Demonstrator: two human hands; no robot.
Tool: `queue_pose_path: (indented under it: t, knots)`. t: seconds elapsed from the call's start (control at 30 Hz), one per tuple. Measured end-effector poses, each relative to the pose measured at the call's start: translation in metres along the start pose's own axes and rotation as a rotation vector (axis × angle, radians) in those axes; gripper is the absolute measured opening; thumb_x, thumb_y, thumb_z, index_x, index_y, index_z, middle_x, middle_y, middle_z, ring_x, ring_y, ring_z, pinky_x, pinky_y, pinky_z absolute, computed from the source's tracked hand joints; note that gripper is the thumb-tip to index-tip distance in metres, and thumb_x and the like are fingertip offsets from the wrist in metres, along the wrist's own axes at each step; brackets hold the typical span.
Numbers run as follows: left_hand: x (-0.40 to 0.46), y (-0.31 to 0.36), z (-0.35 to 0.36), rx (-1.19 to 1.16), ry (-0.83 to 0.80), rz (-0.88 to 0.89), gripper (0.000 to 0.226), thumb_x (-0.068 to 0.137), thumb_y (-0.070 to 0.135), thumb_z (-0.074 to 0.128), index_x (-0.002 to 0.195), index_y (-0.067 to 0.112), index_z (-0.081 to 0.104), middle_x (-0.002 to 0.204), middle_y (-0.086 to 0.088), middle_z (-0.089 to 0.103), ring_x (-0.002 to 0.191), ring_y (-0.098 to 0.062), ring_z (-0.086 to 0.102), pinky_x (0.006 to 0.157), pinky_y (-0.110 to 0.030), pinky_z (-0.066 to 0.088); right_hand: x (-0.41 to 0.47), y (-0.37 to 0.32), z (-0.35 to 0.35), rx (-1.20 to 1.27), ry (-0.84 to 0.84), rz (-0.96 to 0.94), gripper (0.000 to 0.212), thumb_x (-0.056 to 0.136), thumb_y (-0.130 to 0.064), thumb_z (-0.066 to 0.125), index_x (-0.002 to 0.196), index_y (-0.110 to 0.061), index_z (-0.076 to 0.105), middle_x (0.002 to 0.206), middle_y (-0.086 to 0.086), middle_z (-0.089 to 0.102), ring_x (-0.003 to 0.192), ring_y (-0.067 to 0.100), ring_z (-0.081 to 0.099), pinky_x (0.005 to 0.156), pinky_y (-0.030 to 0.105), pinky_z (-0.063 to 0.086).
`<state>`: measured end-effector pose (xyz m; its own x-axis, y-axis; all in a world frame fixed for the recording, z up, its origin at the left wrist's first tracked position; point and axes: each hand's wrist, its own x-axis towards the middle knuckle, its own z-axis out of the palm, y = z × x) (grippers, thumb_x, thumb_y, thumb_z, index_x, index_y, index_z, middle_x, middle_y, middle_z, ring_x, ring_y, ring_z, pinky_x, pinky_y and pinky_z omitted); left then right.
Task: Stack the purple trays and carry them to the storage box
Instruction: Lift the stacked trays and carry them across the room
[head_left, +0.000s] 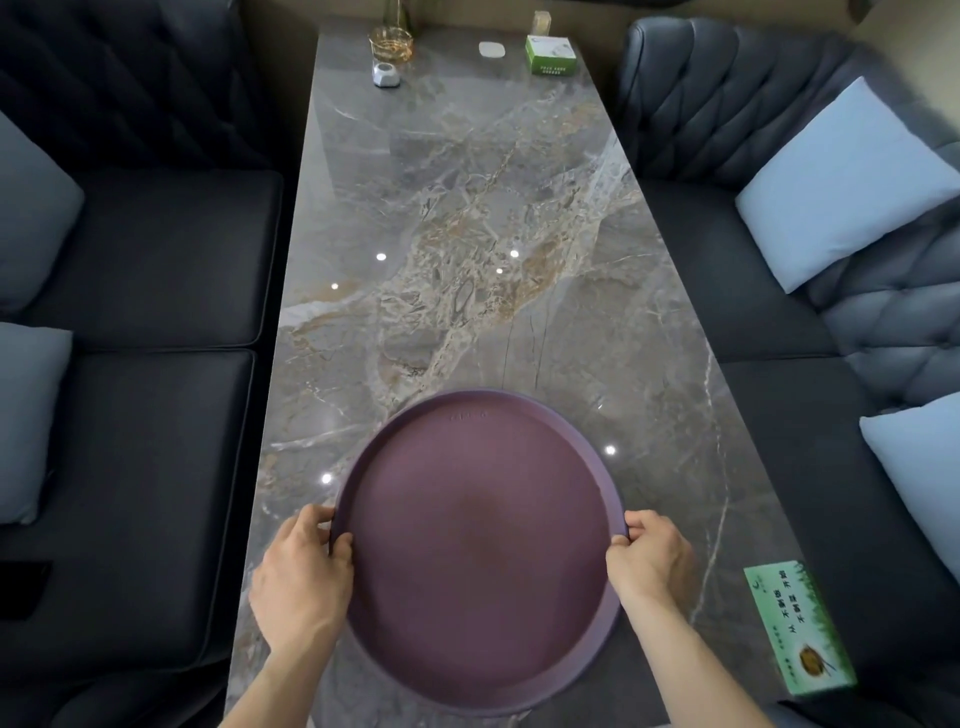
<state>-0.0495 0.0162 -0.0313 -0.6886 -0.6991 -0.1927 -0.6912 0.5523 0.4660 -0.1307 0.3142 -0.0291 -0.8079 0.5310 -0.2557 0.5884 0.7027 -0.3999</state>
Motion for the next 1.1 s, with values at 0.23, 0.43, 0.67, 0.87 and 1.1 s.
queue_pose_path:
  t: [0.23, 0.43, 0.67, 0.87, 1.1]
  knots:
    - [0.004, 0.000, 0.001, -0.051, -0.034, -0.060, 0.021, 0.081, 0.018, 0.072, 0.100, 0.023, 0.068, 0.097, -0.001, 0.072, 0.091, -0.029, 0.066, 0.070, -0.037, 0.042, -0.001, -0.001, -0.004, -0.033, -0.031, -0.008, 0.024, 0.083, -0.004, 0.067, 0.104, -0.016, 0.071, 0.102, 0.003, 0.070, 0.091, 0.029, 0.063, 0.071, 0.031, 0.046]
    - [0.008, -0.009, 0.013, -0.169, -0.220, -0.135, 0.038, 0.084, 0.025, 0.064, 0.120, 0.028, 0.052, 0.111, -0.002, 0.067, 0.100, -0.027, 0.062, 0.084, -0.047, 0.048, -0.016, 0.015, 0.000, 0.067, -0.172, 0.064, 0.043, 0.089, -0.029, 0.066, 0.130, -0.020, 0.055, 0.124, 0.008, 0.064, 0.114, 0.031, 0.058, 0.093, 0.040, 0.048]
    - [0.005, 0.002, 0.012, -0.168, -0.334, -0.107, 0.101, 0.070, 0.057, 0.078, 0.153, 0.038, 0.023, 0.135, -0.010, 0.047, 0.124, -0.031, 0.052, 0.098, -0.047, 0.044, -0.036, 0.010, 0.005, 0.121, -0.209, 0.006, 0.088, 0.081, -0.051, 0.070, 0.153, -0.024, 0.026, 0.146, 0.013, 0.041, 0.133, 0.033, 0.045, 0.107, 0.044, 0.037]
    - [0.006, 0.008, 0.009, -0.196, -0.304, -0.130, 0.110, 0.058, 0.048, 0.089, 0.151, 0.033, 0.031, 0.129, -0.012, 0.045, 0.115, -0.034, 0.056, 0.095, -0.048, 0.047, -0.036, 0.000, 0.000, 0.128, -0.226, -0.009, 0.100, 0.071, -0.050, 0.081, 0.151, -0.020, 0.028, 0.143, 0.013, 0.040, 0.129, 0.032, 0.048, 0.102, 0.046, 0.042]
    - [0.025, 0.027, -0.033, -0.331, -0.216, -0.115, 0.107, 0.057, 0.041, 0.091, 0.148, 0.033, 0.036, 0.130, -0.014, 0.046, 0.107, -0.035, 0.060, 0.096, -0.045, 0.049, -0.029, -0.048, -0.031, 0.234, -0.245, -0.106, 0.099, 0.069, -0.044, 0.085, 0.149, -0.018, 0.033, 0.140, 0.011, 0.042, 0.129, 0.029, 0.045, 0.104, 0.042, 0.039]
